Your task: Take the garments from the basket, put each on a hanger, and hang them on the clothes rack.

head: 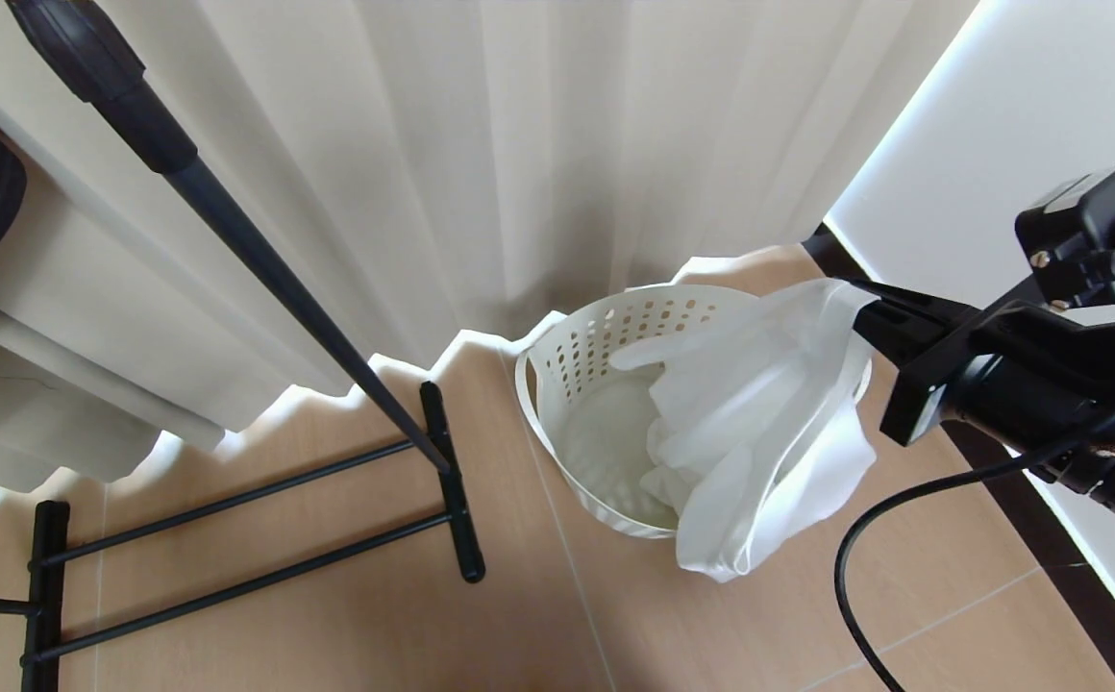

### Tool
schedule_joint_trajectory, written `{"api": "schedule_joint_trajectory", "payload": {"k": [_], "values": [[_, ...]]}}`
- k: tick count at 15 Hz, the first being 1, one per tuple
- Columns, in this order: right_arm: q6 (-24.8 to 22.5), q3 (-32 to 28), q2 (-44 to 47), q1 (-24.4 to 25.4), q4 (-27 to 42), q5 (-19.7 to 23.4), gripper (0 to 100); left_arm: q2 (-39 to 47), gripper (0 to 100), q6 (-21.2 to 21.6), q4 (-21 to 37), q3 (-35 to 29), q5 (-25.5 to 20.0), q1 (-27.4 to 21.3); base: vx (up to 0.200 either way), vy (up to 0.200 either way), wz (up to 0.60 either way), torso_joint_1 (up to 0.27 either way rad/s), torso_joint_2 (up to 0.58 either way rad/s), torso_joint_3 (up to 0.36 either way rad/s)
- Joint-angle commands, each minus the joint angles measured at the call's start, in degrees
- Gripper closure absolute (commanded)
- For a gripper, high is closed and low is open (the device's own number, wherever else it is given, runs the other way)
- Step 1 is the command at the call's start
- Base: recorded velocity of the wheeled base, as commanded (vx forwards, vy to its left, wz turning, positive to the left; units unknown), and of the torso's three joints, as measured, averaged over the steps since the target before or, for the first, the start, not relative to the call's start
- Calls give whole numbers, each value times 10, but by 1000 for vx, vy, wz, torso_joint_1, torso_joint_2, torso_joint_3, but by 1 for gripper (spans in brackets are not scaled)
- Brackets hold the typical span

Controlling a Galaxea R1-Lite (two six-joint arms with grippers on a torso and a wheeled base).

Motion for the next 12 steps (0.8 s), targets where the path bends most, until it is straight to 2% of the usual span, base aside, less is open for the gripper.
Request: {"api": "schedule_joint_trajectory", "payload": {"k": [1, 7, 12], "values": [[0, 7, -22, 7, -3, 0, 100, 0, 0, 0, 0, 0, 0, 0, 0, 0, 0, 0, 0, 0], [-14, 7, -19, 7, -4, -1, 100, 0, 0, 0, 0, -1, -1, 0, 0, 0, 0, 0, 0, 0], [-15, 6, -18, 7, -4, 2, 100, 0, 0, 0, 0, -1, -1, 0, 0, 0, 0, 1, 2, 160]]}}
